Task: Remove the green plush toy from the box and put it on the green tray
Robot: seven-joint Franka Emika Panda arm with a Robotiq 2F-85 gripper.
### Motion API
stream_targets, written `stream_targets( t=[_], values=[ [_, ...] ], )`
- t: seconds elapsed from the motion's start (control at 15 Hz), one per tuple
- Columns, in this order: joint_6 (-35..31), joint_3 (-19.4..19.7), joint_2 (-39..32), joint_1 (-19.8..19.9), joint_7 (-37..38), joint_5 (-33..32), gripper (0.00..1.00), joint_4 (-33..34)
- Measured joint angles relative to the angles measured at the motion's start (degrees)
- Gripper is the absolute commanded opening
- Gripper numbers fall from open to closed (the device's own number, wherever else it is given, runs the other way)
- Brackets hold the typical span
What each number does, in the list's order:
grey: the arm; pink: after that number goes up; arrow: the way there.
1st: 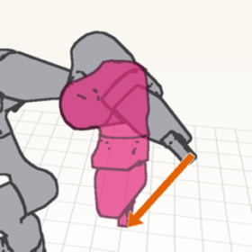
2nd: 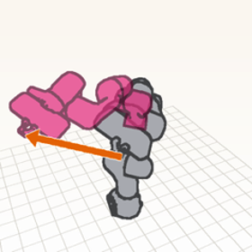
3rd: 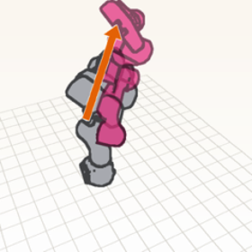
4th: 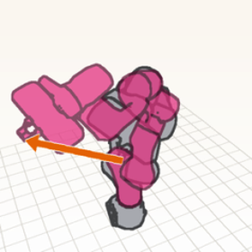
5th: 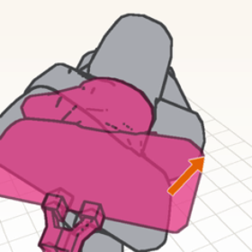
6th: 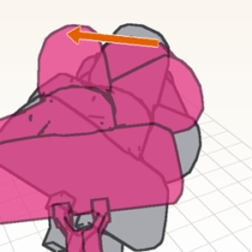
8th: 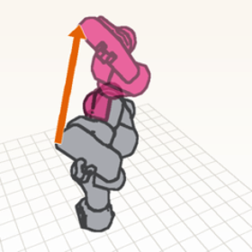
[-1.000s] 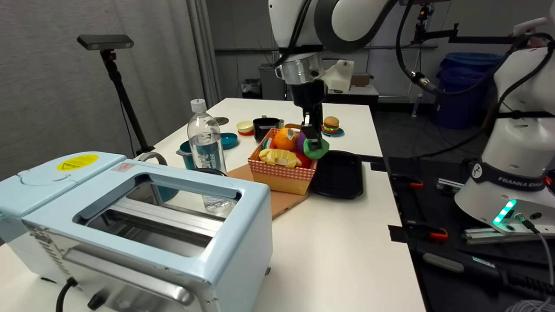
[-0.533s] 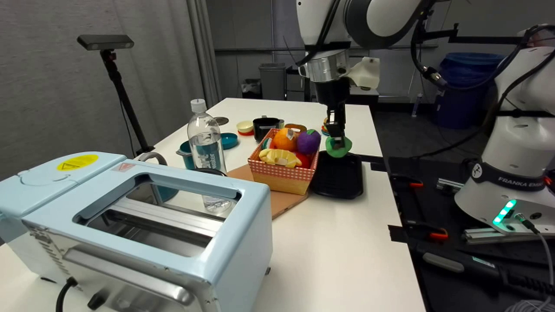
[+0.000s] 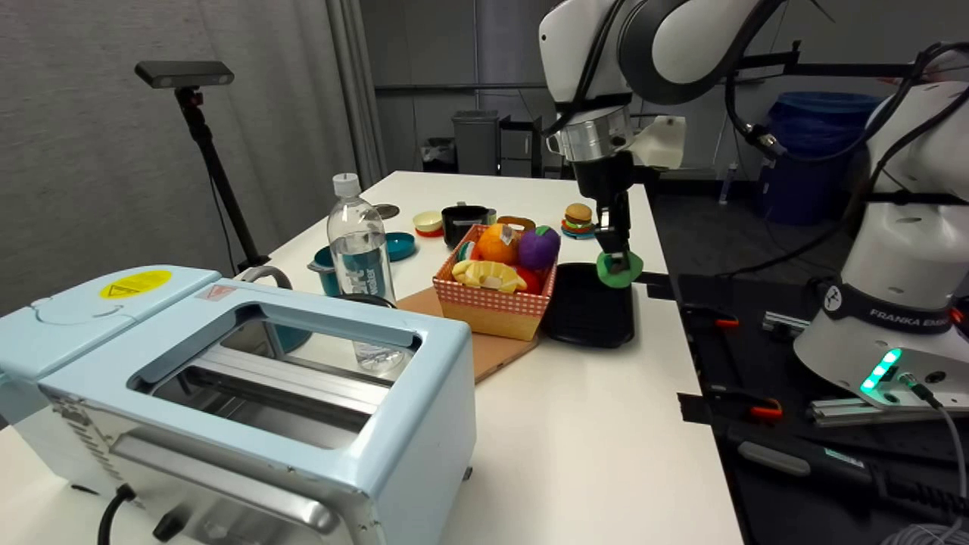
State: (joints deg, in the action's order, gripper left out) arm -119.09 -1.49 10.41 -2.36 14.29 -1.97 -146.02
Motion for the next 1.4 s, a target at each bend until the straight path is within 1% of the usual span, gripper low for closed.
stream_targets(
  t=[0.27,0.4,0.47,1.0,1.4],
  values=[
    [0.05,-0.2,0.0,0.01,-0.01,0.2,0.81,-0.96],
    [0.05,-0.52,0.0,0.0,-0.01,0.2,0.94,-1.39],
    [0.05,-0.67,-0.01,0.0,-0.01,0.2,0.99,-1.53],
    [0.05,-0.89,-0.79,0.0,-0.01,0.2,1.0,-2.13],
    [0.05,-0.89,-1.54,0.0,-1.55,1.33,1.0,-2.14]
  ],
)
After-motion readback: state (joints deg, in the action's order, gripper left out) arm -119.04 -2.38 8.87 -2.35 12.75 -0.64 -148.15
